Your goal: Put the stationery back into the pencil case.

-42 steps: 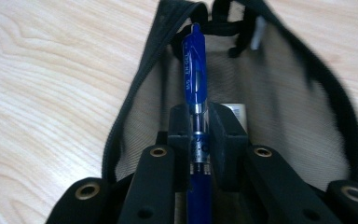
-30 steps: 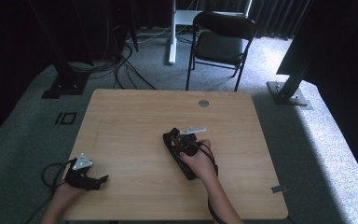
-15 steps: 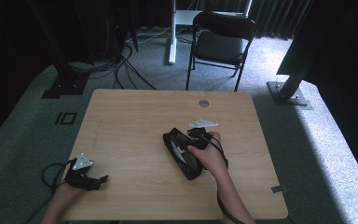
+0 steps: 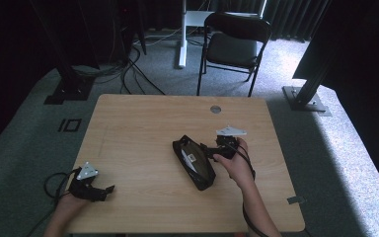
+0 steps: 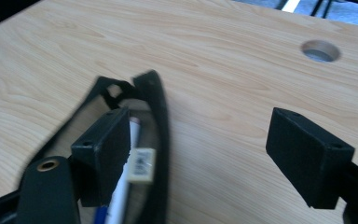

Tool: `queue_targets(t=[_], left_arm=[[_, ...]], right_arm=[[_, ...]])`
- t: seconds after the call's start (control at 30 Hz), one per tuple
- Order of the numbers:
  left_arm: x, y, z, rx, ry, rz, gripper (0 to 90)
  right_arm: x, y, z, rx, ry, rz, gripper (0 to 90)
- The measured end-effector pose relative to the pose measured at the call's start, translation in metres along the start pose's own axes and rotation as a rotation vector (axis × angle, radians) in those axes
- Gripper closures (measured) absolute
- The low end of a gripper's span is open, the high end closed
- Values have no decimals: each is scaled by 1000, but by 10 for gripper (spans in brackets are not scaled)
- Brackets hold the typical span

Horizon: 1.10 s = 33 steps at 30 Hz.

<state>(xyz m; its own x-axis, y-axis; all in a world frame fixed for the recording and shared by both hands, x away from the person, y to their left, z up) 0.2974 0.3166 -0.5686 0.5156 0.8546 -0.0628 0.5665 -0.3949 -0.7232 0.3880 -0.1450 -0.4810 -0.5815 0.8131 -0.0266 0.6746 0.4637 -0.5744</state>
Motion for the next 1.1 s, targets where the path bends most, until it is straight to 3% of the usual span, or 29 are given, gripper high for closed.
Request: queue_targets(t=[0.6, 1.1], left_arm=[[0, 0, 0, 0, 0, 0, 16], [0, 0, 0, 0, 0, 0, 16]], right_arm=[[-56, -27, 43, 13, 73, 127, 186], [-86, -30, 92, 68, 148, 212, 166]])
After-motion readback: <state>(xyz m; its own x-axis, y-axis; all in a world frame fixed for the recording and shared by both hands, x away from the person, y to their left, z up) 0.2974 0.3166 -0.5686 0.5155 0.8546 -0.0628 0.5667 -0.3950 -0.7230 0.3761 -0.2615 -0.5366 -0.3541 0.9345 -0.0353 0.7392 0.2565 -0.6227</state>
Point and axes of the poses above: each handheld gripper's, and its own axes: y roughly forward along the jaws, z roughly out of its underside, x roughly to its left, the point moved 2 cm from there along y, roughly forward along the jaws, and after that the axes turned 7 degrees about -y, right-handed, at the moved point
